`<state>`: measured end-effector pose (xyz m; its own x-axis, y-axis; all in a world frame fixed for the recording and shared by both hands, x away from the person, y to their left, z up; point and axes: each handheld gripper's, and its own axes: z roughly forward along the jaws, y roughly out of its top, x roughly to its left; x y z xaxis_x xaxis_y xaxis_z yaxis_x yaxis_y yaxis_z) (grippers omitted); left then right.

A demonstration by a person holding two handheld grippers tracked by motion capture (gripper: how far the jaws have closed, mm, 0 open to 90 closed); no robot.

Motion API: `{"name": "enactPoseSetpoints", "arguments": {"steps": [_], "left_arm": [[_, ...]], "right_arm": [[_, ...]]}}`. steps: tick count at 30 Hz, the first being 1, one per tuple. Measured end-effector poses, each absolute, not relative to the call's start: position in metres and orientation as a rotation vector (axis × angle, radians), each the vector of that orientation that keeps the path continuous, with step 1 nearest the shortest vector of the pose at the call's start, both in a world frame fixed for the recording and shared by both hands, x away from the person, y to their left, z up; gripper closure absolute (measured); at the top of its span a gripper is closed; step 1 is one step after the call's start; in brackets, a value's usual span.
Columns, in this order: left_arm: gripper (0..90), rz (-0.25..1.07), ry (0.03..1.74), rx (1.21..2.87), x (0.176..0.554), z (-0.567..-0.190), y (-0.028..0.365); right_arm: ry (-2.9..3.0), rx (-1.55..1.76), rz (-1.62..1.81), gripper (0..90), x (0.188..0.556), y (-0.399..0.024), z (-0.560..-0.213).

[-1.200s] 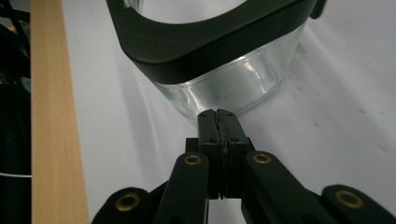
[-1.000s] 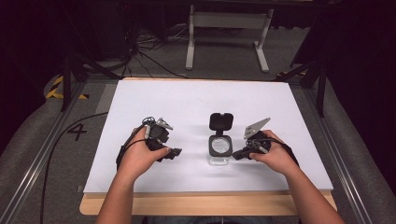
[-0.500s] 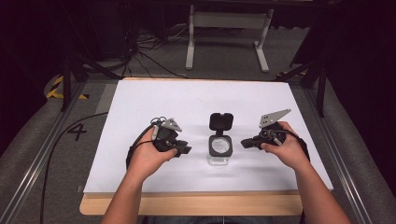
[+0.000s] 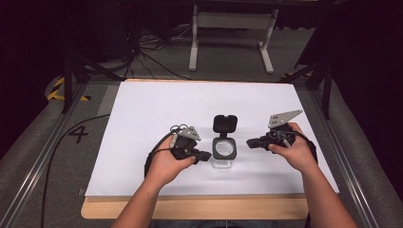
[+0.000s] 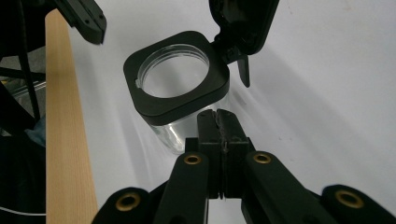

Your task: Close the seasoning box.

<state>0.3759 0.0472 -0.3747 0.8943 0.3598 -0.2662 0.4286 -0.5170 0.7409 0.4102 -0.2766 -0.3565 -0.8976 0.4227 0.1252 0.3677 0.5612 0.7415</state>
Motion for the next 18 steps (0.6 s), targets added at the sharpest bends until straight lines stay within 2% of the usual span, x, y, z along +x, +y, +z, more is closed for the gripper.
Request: {"name": "enactPoseSetpoints", "arguments": {"steps": [12,18], "left_arm": [[89.9,-0.121,0.526,2.162,0.378,-0.39,0.028],[89.8,-0.141,0.533,2.15,0.379,-0.395,0.025]], "right_arm": [[2.68,0.703,1.291,90.0,0.411,-0.278,-0.353],[2.647,0.693,1.33,90.0,0.414,-0.273,-0.34]]}}
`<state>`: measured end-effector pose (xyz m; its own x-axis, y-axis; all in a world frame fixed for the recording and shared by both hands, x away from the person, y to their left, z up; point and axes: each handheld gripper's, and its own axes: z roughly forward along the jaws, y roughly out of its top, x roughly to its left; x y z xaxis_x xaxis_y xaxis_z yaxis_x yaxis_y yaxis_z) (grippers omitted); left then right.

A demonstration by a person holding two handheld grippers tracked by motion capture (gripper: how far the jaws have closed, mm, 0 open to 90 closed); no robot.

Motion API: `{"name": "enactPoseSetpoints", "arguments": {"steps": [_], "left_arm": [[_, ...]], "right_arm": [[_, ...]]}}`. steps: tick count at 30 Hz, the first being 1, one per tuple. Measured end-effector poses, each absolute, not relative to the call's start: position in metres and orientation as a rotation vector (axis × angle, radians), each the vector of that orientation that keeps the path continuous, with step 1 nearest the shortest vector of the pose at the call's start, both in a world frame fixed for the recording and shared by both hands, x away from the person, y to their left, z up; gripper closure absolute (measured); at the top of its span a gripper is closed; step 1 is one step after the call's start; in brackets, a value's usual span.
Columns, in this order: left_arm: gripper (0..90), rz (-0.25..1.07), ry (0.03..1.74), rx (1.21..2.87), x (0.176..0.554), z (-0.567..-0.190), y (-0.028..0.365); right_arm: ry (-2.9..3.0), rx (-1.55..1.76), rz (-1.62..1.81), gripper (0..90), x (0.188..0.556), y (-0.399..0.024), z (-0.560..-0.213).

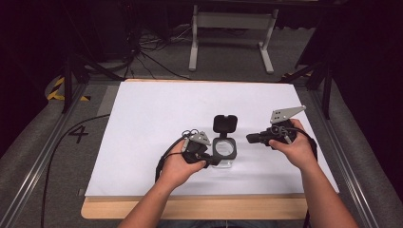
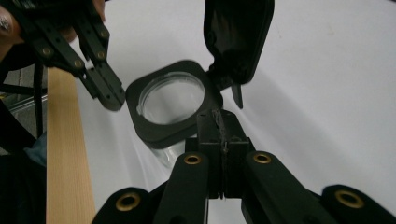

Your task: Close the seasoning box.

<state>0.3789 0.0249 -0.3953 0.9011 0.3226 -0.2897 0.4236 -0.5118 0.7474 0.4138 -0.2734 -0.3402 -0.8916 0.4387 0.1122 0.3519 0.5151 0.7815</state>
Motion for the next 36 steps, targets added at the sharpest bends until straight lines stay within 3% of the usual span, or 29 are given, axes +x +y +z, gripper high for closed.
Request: {"name": "enactPoseSetpoints", "arguments": {"steps": [13,24,36], "left_arm": [[89.5,-0.13,0.527,2.171,0.377,-0.397,0.021],[88.8,-0.121,0.518,2.223,0.376,-0.404,0.014],[89.2,-0.098,0.505,2.214,0.376,-0.406,0.008]], "right_arm": [[2.582,0.639,1.312,90.0,0.444,-0.234,-0.281],[2.651,0.665,1.208,90.0,0.475,-0.208,-0.288],[2.655,0.667,1.192,90.0,0.476,-0.206,-0.29]]}}
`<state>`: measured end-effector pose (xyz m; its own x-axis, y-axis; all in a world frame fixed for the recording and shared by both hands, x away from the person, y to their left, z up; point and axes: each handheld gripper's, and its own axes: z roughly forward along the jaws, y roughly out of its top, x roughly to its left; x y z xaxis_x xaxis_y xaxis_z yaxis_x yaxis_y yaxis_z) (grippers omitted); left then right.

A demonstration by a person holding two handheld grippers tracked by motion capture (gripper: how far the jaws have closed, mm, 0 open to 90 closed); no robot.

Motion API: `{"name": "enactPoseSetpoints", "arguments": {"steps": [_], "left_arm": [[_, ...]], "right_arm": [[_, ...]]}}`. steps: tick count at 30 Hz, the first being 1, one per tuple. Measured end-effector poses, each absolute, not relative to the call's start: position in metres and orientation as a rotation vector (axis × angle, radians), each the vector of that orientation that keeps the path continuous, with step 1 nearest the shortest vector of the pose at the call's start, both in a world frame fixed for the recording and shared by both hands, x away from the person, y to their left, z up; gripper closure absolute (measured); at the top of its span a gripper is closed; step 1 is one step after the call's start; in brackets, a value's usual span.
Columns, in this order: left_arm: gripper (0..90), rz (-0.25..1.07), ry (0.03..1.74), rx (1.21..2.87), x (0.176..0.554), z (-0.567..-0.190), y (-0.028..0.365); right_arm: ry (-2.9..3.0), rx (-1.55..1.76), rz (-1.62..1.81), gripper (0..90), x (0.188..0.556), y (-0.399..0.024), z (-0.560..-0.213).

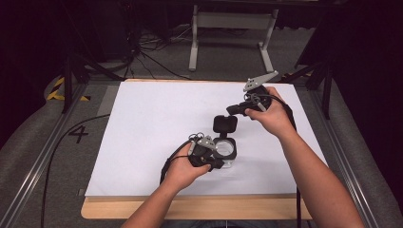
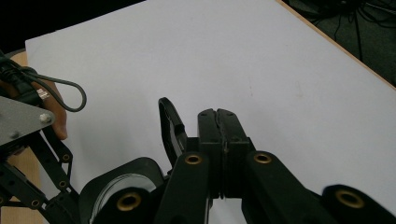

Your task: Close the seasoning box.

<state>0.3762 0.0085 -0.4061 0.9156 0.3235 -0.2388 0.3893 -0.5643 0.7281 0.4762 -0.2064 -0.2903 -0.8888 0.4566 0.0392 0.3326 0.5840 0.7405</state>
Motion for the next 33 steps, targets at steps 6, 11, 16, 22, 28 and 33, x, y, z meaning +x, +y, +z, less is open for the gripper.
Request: {"name": "enactPoseSetpoints", "arguments": {"steps": [6,11,16,22,28,33], "left_arm": [[89.4,-0.102,0.507,2.207,0.376,-0.407,0.007],[89.1,-0.103,0.514,2.216,0.376,-0.407,0.006],[89.0,-0.106,0.513,2.217,0.376,-0.407,0.006],[89.5,-0.102,0.511,2.213,0.376,-0.408,0.006],[89.4,-0.096,0.507,2.218,0.376,-0.408,0.006],[89.1,-0.098,0.509,2.216,0.376,-0.408,0.006]], "right_arm": [[2.651,0.628,1.216,90.0,0.468,-0.204,-0.287],[2.672,0.605,1.214,90.0,0.461,-0.202,-0.284],[2.63,0.614,1.196,90.0,0.463,-0.203,-0.283],[2.65,0.661,1.164,90.0,0.47,-0.203,-0.29],[2.693,0.626,1.155,90.0,0.461,-0.2,-0.291],[2.731,0.584,1.149,90.0,0.45,-0.198,-0.294]]}}
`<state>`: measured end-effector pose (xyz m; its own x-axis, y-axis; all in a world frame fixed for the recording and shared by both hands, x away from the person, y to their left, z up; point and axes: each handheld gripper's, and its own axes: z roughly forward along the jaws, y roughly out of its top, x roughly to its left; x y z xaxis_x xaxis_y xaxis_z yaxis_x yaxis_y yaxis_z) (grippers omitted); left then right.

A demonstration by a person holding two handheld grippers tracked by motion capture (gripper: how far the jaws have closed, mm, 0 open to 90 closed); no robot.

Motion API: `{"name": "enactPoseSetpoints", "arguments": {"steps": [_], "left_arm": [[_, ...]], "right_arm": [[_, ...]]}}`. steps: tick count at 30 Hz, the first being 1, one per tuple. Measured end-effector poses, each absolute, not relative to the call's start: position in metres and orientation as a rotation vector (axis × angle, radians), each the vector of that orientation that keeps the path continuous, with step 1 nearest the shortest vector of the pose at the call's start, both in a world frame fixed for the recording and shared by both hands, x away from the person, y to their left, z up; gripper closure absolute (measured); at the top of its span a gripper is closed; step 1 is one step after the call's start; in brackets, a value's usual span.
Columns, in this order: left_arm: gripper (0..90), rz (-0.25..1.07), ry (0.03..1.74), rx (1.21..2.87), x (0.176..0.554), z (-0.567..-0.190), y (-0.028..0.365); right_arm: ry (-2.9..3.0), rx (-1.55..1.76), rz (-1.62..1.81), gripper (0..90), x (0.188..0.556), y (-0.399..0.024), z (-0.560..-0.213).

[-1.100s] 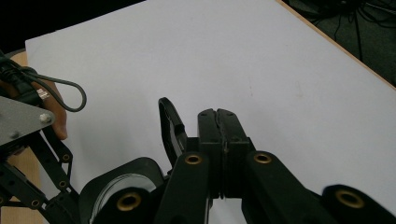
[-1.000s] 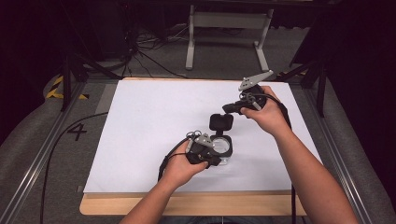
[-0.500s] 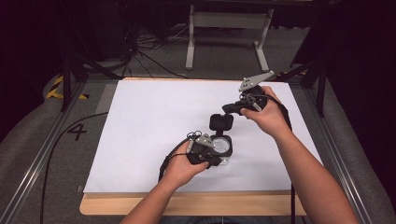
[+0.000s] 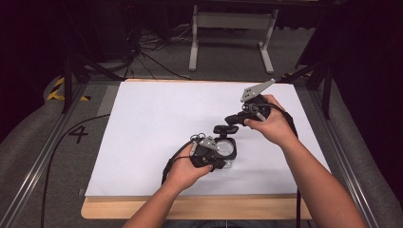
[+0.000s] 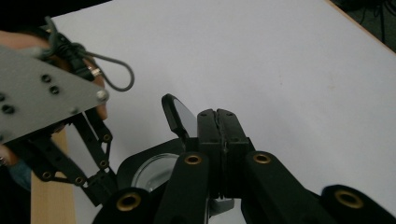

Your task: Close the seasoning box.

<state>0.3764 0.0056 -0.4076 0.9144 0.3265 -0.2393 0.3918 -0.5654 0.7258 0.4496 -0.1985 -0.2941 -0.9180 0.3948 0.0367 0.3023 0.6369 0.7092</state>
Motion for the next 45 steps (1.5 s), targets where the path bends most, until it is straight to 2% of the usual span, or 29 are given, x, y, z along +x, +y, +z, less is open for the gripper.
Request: {"name": "enactPoseSetpoints", "arguments": {"steps": [13,27,41,45], "left_arm": [[88.3,-0.093,0.518,2.224,0.375,-0.408,0.007],[87.7,-0.098,0.541,2.211,0.374,-0.408,0.012],[86.3,-0.087,0.545,2.215,0.372,-0.405,0.015],[85.9,-0.057,0.551,2.219,0.371,-0.4,0.021]], "right_arm": [[2.828,0.514,1.111,90.0,0.424,-0.196,-0.316],[2.907,0.501,1.022,90.0,0.416,-0.19,-0.344],[2.901,0.507,1.038,90.0,0.416,-0.191,-0.344],[2.875,0.522,1.048,86.9,0.415,-0.192,-0.341]]}}
